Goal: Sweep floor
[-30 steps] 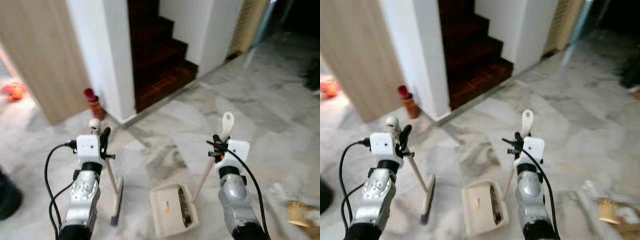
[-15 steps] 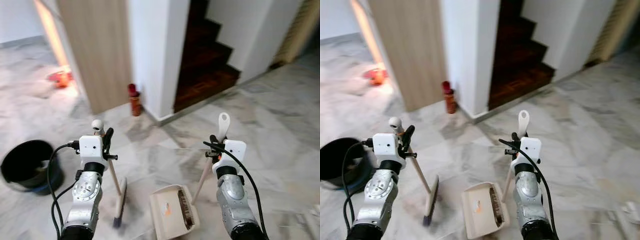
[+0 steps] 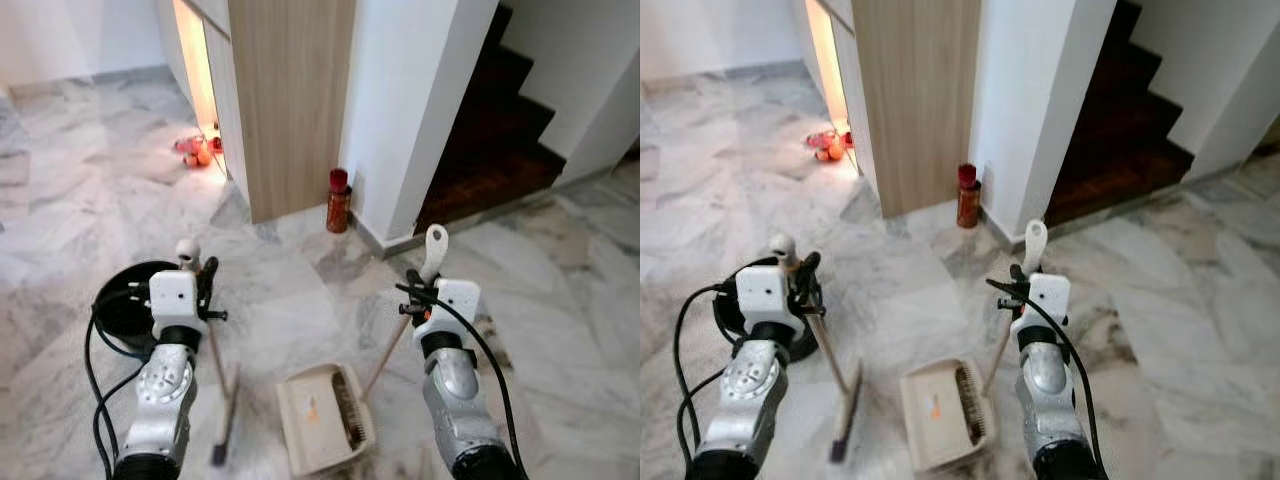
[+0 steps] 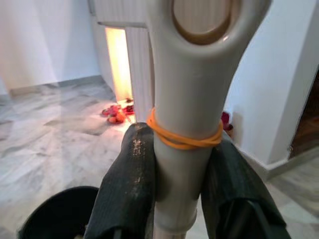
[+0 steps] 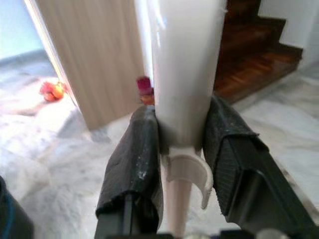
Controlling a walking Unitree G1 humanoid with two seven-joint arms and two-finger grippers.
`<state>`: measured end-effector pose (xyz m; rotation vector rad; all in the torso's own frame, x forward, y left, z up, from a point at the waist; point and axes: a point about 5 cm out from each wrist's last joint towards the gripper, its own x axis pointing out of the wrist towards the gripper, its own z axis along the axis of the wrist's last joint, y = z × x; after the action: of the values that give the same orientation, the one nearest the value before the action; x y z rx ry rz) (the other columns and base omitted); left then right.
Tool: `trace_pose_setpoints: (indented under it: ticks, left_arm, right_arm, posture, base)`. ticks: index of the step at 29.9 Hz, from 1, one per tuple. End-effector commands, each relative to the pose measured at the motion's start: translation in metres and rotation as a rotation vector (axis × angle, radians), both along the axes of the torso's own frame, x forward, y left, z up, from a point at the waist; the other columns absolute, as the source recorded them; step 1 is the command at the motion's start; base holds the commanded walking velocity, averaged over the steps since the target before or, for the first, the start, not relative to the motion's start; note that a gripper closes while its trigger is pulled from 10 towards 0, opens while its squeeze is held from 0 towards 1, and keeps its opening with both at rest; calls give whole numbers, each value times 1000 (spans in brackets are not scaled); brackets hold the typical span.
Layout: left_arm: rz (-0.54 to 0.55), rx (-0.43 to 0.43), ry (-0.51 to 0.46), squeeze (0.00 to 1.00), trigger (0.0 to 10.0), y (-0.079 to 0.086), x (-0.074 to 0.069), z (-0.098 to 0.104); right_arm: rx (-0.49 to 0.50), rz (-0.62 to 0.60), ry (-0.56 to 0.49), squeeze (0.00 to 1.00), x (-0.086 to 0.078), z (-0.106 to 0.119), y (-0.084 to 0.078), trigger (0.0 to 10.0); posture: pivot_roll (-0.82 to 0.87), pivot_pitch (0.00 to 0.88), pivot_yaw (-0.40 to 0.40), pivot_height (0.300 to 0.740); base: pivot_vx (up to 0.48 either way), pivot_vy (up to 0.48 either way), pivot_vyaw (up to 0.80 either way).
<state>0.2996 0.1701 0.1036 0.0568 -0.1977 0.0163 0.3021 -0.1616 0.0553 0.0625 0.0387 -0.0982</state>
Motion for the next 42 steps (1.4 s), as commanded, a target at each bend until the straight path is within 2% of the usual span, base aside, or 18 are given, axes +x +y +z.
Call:
trace_pose_setpoints:
  ticks: [1,4,42]
  left_arm:
    - [-3,-10,-32,0,10000,1,2,8]
    - [-5,-10,-32,0,10000,1,2,8]
    - [-8,-10,-30,0,10000,1,2,10]
  right_arm:
    - [-5,21,-75,0,9,18,7,10000]
    - [-4,21,-75,0,9,17,7,10000]
    - [42,21,-63,0,9,16,12,10000]
  posture:
    - [91,0,-46,740]
    - [91,0,-46,740]
    - [103,0,-42,740]
  base:
    - [0,386,800]
    - [0,382,800]
    - [0,381,0]
